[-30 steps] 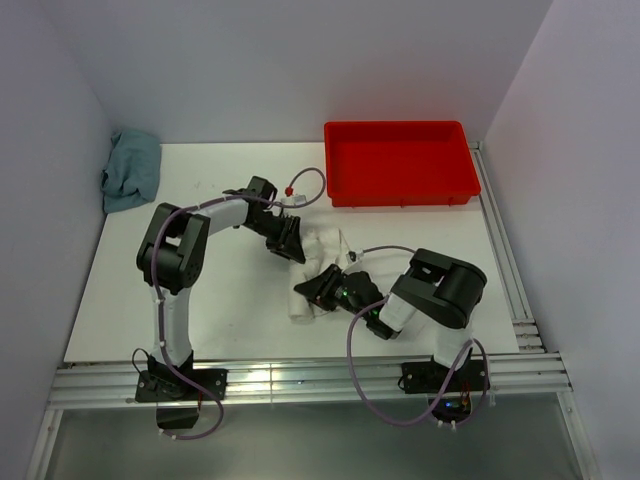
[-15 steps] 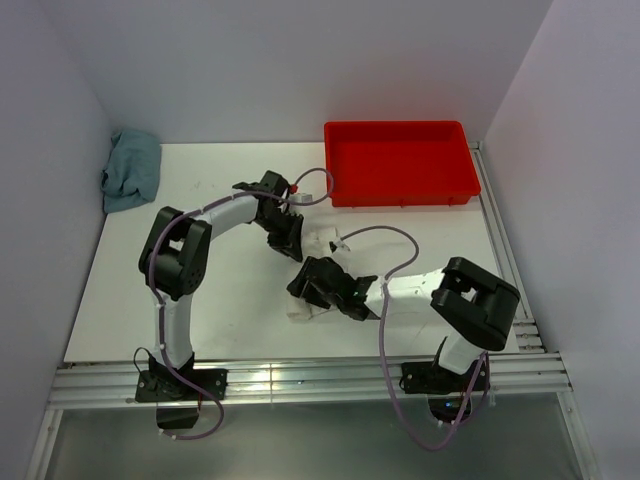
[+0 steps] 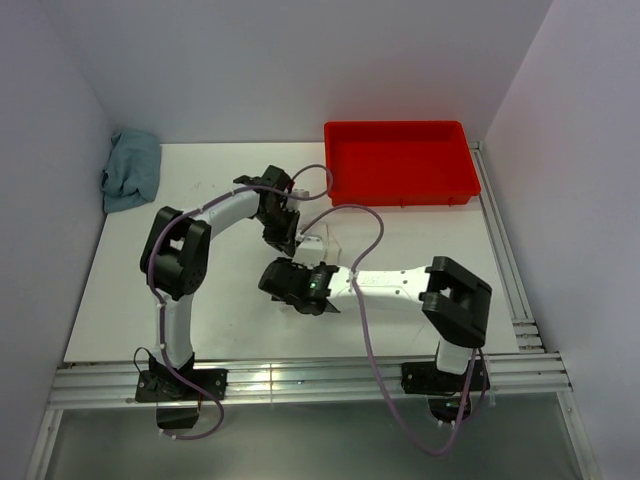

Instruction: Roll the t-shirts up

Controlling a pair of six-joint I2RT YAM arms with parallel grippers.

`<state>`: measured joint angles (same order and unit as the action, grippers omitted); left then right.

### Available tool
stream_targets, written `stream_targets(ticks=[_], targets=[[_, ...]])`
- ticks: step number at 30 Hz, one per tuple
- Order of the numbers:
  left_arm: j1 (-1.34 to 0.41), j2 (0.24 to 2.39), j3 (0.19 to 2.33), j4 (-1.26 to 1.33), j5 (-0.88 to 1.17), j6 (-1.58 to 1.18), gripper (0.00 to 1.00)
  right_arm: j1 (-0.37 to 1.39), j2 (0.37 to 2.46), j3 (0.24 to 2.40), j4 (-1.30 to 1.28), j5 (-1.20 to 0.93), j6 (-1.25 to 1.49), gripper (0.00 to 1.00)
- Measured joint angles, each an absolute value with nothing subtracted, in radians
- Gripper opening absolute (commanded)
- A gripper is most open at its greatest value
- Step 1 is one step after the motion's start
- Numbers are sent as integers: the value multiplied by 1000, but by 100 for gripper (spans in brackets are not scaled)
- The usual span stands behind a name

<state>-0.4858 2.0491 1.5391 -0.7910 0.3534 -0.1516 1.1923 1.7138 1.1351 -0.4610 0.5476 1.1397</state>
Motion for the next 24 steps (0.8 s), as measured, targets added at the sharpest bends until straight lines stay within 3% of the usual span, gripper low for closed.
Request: stream_targets(ticks=[24], targets=[[-517, 2094, 1622, -871, 287, -151, 0, 1256, 2187, 1772, -1001, 819, 1092, 68]])
